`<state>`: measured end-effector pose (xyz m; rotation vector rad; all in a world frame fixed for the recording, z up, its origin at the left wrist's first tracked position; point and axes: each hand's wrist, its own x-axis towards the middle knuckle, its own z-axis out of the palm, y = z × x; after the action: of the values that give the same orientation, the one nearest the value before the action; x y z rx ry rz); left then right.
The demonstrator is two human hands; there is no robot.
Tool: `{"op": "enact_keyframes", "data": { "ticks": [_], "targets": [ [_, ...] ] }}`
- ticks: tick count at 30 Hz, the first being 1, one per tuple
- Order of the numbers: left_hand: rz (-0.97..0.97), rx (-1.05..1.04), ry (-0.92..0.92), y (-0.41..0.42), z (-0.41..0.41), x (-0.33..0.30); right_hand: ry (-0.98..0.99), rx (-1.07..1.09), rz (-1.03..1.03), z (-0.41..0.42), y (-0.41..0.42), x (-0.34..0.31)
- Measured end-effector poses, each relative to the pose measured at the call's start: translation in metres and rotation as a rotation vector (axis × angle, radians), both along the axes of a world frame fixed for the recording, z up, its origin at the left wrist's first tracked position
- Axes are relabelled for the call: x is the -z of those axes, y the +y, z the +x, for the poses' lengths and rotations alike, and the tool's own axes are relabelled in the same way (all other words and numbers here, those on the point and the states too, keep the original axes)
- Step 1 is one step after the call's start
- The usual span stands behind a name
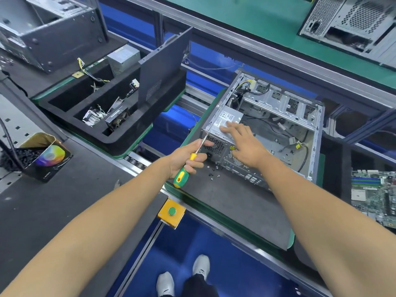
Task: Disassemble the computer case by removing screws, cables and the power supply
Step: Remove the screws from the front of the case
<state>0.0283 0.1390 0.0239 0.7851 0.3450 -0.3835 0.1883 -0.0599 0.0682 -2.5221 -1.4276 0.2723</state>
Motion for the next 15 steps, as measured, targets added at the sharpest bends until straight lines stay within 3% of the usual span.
{"op": "enact_keyframes", "data": {
  "ticks": [4,8,11,13,15],
  "targets": [
    [0.241,-0.006,0.022,-0.010,0.004,-0.002,-0.014,-0.003,0.019,0.001,-0.001,0.002],
    [0.414,0.002,0.015,-0.019,0.009,-0.015,-0.162,0.068,0.033,-0.010,-0.006,0.001],
    [0.408,0.002,0.045,-0.024,0.009,-0.022,-0.267,0.073,0.291,-0.045,-0.013,0.010],
    [0.399,-0.007,0.051,-0.025,0.010,-0.024,-0.199,0.101,0.483,-0.081,-0.010,0.024],
    [0.413,0.015,0.033,-0.025,0.011,-0.026,0.108,0.245,0.552,-0.121,-0.002,0.040]
  ]
}}
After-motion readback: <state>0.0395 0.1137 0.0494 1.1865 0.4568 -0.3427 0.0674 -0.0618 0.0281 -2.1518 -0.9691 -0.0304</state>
